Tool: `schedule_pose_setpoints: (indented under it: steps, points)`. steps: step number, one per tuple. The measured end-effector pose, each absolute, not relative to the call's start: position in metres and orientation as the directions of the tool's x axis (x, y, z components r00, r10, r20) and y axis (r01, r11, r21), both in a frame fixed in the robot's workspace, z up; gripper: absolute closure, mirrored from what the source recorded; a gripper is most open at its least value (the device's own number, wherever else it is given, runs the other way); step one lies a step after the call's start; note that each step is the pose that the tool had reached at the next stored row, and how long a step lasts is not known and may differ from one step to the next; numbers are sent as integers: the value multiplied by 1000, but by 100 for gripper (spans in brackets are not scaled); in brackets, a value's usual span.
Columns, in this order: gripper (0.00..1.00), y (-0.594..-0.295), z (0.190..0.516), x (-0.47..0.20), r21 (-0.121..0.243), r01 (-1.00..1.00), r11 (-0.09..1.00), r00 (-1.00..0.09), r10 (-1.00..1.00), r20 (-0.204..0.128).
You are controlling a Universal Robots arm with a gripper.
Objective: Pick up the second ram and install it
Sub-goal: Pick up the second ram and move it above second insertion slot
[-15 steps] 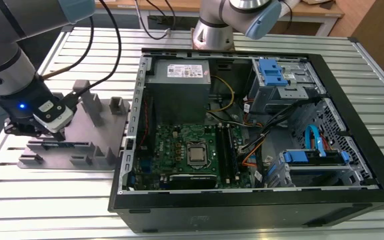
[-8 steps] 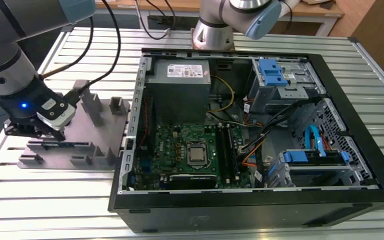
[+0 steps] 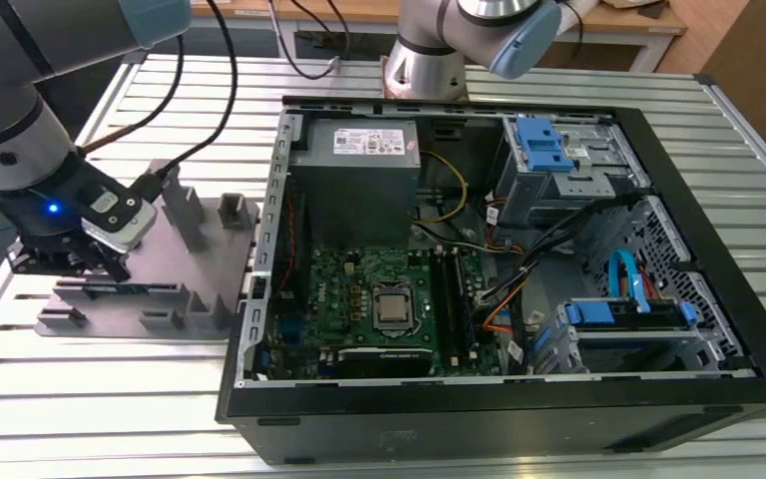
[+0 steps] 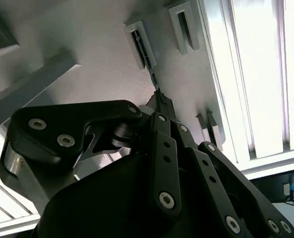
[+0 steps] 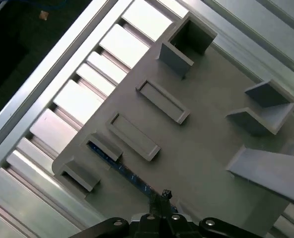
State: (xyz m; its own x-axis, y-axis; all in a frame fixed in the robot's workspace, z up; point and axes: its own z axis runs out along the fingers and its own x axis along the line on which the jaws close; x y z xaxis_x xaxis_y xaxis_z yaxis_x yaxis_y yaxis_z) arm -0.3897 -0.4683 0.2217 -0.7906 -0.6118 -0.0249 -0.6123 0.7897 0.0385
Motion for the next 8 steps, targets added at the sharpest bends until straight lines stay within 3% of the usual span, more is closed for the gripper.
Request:
schedule_pose_setpoints:
  steps: [8]
  points:
    - [89,-468,222,-390,38,-680,732,-733,-680,-25]
